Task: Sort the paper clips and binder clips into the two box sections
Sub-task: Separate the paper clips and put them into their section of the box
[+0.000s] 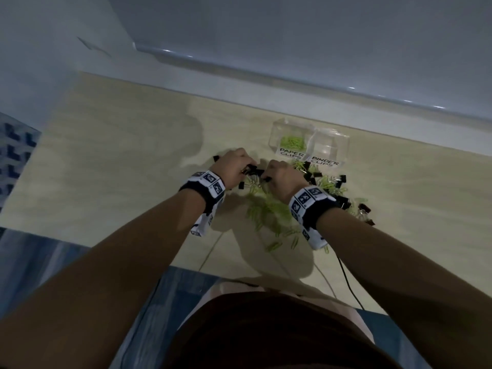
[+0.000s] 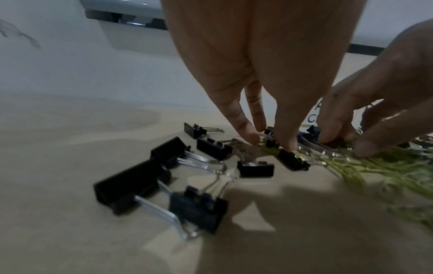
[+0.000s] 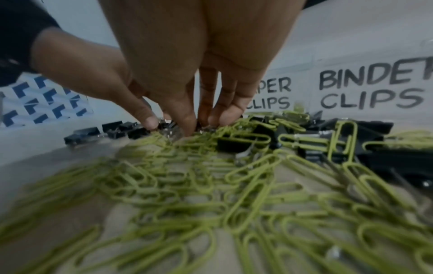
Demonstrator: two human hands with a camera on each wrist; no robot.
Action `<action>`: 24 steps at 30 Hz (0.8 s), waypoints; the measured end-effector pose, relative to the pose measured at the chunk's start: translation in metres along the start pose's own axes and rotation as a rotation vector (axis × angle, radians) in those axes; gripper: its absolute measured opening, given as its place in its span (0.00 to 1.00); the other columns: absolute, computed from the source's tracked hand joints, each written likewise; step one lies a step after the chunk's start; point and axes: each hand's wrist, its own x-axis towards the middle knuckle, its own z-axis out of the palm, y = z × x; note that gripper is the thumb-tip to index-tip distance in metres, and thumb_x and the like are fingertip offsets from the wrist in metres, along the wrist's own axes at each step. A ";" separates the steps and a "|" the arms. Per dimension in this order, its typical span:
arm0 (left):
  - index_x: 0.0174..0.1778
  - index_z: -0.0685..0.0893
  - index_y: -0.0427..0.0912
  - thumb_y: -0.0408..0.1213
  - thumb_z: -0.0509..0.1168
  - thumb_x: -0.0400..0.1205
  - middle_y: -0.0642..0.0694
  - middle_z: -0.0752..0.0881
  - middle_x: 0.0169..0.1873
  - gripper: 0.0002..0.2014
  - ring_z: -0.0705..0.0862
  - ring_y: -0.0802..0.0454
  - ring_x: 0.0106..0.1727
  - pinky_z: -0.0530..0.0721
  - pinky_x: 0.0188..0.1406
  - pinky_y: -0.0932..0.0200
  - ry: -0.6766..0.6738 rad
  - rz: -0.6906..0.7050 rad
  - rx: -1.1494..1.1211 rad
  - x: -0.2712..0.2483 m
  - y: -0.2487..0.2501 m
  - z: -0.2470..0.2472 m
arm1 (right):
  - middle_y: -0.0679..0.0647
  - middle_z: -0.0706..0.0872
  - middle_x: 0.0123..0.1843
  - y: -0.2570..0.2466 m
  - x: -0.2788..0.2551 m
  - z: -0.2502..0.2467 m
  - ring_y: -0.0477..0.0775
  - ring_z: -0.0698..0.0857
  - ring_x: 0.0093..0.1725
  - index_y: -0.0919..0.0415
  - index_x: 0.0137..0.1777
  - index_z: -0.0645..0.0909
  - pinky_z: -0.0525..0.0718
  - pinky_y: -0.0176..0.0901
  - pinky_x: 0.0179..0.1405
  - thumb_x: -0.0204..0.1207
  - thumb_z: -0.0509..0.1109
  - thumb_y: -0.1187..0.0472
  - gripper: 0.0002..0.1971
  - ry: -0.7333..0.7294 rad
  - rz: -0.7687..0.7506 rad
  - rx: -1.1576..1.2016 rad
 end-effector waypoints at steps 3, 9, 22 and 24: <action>0.66 0.80 0.40 0.25 0.64 0.77 0.37 0.77 0.58 0.20 0.79 0.40 0.58 0.78 0.62 0.49 0.005 -0.030 0.014 0.004 0.003 0.007 | 0.62 0.78 0.57 -0.002 0.003 0.008 0.64 0.77 0.56 0.62 0.58 0.81 0.76 0.50 0.51 0.76 0.64 0.66 0.12 0.010 0.019 -0.037; 0.62 0.80 0.37 0.27 0.65 0.78 0.36 0.87 0.49 0.15 0.85 0.40 0.51 0.84 0.53 0.49 0.159 -0.151 -0.202 0.010 -0.003 0.003 | 0.62 0.81 0.52 -0.002 0.011 -0.002 0.63 0.79 0.51 0.64 0.56 0.80 0.78 0.51 0.48 0.77 0.62 0.65 0.10 0.060 0.037 0.055; 0.56 0.83 0.37 0.28 0.62 0.78 0.38 0.80 0.57 0.12 0.74 0.39 0.62 0.76 0.61 0.49 0.337 -0.214 -0.047 0.001 -0.024 -0.004 | 0.60 0.78 0.60 -0.017 0.019 0.001 0.64 0.76 0.61 0.56 0.64 0.79 0.80 0.57 0.55 0.74 0.65 0.69 0.19 0.126 0.066 -0.052; 0.58 0.83 0.36 0.29 0.61 0.80 0.38 0.80 0.60 0.13 0.74 0.39 0.64 0.74 0.63 0.48 0.241 -0.143 0.013 0.001 -0.016 -0.001 | 0.59 0.79 0.63 -0.017 0.018 0.003 0.65 0.76 0.62 0.53 0.66 0.78 0.79 0.57 0.56 0.75 0.65 0.68 0.20 0.111 0.054 -0.061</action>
